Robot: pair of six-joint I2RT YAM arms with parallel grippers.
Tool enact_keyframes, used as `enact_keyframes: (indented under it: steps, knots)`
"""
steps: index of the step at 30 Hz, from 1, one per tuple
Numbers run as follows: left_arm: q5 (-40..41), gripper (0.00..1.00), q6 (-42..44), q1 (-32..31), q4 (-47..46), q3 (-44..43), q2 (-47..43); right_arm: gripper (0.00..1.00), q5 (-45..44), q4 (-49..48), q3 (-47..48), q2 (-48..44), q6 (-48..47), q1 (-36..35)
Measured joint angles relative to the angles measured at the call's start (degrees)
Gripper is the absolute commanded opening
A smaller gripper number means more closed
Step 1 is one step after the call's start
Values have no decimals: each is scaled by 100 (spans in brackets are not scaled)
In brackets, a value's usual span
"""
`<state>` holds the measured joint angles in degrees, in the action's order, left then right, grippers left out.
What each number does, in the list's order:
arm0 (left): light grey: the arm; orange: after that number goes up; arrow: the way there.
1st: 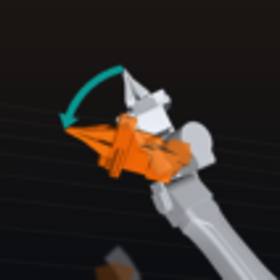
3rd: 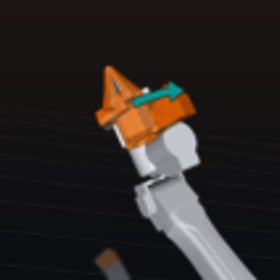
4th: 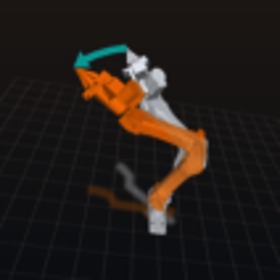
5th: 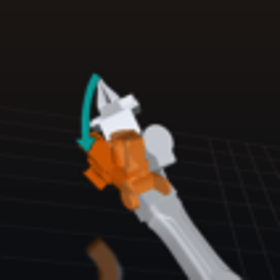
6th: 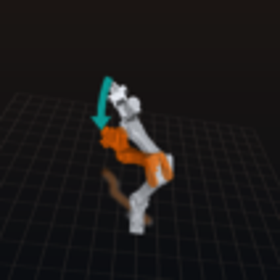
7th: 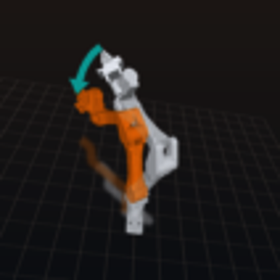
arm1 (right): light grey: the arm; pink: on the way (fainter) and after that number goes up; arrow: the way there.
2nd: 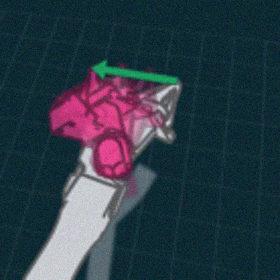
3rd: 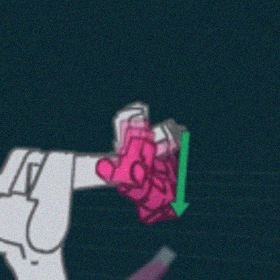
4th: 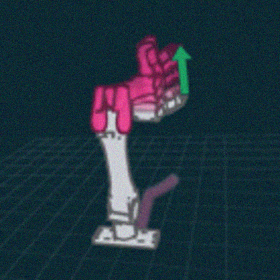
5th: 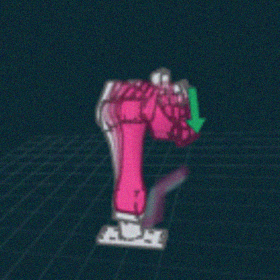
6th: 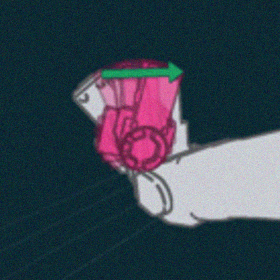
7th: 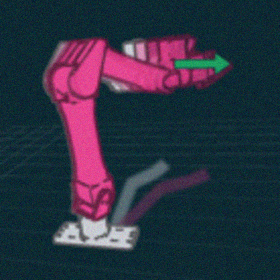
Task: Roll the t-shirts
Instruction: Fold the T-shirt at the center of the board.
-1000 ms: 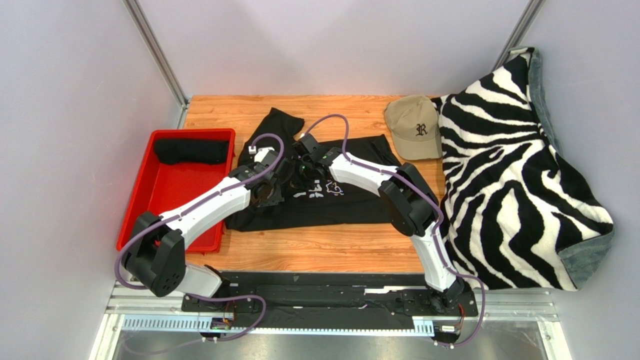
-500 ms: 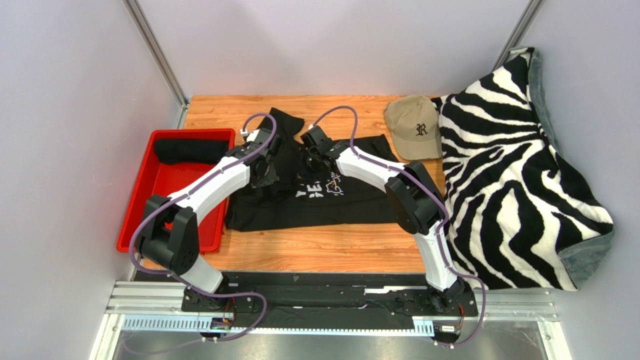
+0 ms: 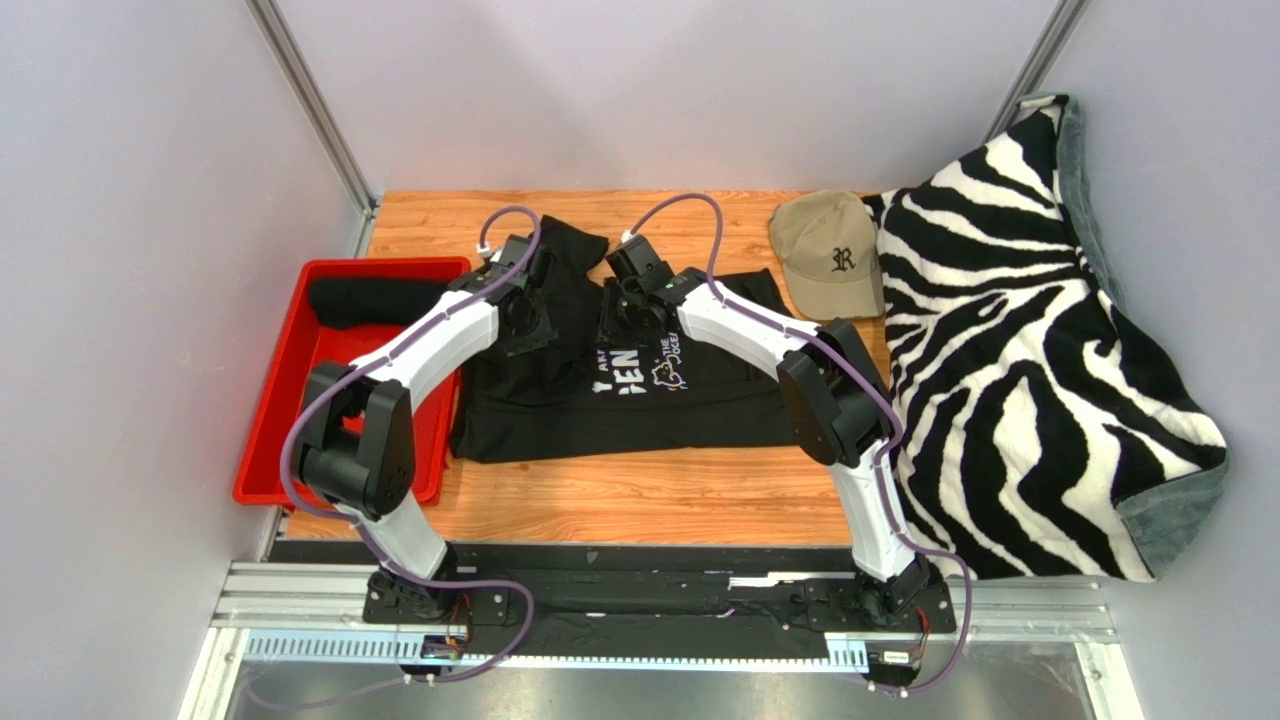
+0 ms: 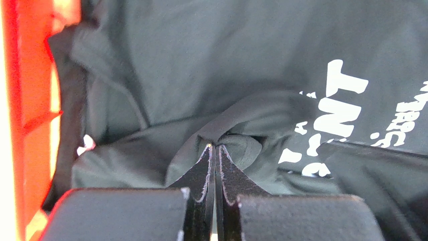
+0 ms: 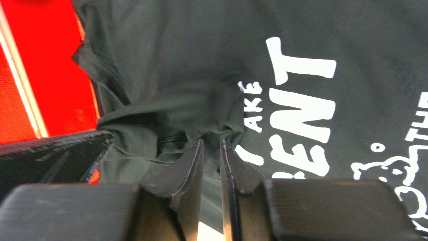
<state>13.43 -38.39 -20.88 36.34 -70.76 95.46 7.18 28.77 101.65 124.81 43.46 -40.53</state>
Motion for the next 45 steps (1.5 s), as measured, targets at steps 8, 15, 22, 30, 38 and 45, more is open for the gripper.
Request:
enact_keyframes:
  steps: [8, 15, 22, 30, 38, 45]
  knots:
    - [-264, 7, 46, 105, -192, -490, 479, 39, -251, 24, -166, -48, -221, 20]
    - [-457, 43, 92, 426, -166, -726, 861, 39, -444, 39, -334, -107, -542, -33]
    - [-706, 48, 116, 590, -118, -892, 903, 40, -518, 96, -87, -105, -640, -146]
    - [-1086, 48, 118, 586, 96, -914, 918, 42, -522, 55, 341, 101, -605, -284]
    - [-1128, 48, 149, 581, 269, -1161, 1231, 42, -603, 181, 584, 501, -529, -446]
    - [-1078, 49, 203, 553, 426, -1364, 1488, 35, -852, 247, 581, 551, -452, -470]
